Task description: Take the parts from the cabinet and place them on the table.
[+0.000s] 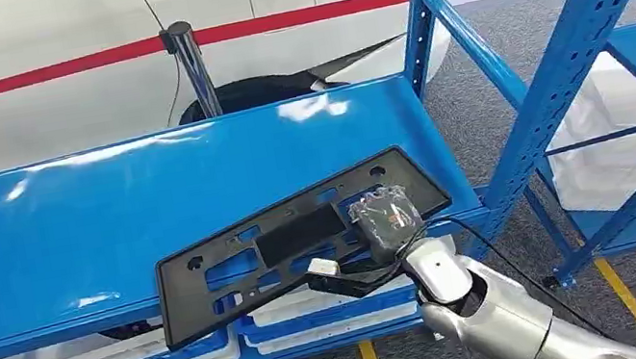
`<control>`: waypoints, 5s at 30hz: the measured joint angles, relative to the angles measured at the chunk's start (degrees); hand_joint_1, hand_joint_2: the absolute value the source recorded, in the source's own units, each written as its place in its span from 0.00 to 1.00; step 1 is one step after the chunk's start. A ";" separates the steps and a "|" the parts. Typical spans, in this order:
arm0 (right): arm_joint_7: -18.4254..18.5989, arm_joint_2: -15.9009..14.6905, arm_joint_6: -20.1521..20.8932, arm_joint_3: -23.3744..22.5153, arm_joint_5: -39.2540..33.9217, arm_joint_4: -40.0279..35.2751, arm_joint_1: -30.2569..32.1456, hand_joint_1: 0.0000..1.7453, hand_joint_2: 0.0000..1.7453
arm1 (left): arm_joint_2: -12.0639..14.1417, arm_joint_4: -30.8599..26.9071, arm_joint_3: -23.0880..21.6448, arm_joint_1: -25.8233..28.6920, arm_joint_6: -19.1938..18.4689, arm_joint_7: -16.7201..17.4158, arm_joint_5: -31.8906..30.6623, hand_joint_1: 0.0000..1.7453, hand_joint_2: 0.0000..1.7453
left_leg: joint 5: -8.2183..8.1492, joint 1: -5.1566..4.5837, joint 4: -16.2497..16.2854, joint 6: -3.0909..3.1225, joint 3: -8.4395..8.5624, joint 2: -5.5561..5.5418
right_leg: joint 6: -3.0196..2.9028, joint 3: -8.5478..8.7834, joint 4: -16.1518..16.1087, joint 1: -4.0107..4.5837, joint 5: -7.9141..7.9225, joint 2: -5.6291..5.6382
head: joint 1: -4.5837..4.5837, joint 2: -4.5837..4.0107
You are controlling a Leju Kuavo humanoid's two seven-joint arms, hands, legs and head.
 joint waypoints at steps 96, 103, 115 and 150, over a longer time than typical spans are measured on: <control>-0.70 2.34 -6.05 -0.33 11.21 -1.88 -1.94 1.00 1.00 | -1.11 0.02 -3.74 -2.45 -1.59 1.11 -3.22 0.00 1.00 | 3.90 2.21 0.44 -2.45 -4.17 1.04 | 3.43 2.68 1.55 -2.78 -3.73 -0.35 | -0.31 0.00; -0.81 2.32 -6.05 -0.33 11.15 -1.64 -0.99 1.00 1.00 | -1.11 0.02 -3.76 -2.96 -1.60 1.07 -3.54 0.00 1.00 | -6.68 2.27 17.01 -2.99 -6.52 0.75 | 2.24 -1.41 1.75 -2.15 -0.24 -0.02 | -0.33 0.00; -0.83 1.99 -5.84 -0.31 11.15 -1.57 -1.00 1.00 1.00 | -1.29 0.02 -4.50 -1.99 -2.21 1.25 -3.69 0.00 1.00 | 1.88 1.37 -3.26 0.94 1.98 0.35 | 5.07 -6.65 12.30 -2.16 -7.60 -0.06 | -0.28 0.00; -0.63 -0.26 -2.60 -0.33 9.18 -2.49 -0.01 1.00 1.00 | -1.20 0.02 -5.25 -2.35 -2.03 0.98 -3.76 0.00 1.00 | 2.64 1.27 -1.29 0.00 -1.21 0.52 | 4.92 -4.20 15.35 -1.99 -1.69 0.12 | -0.42 0.00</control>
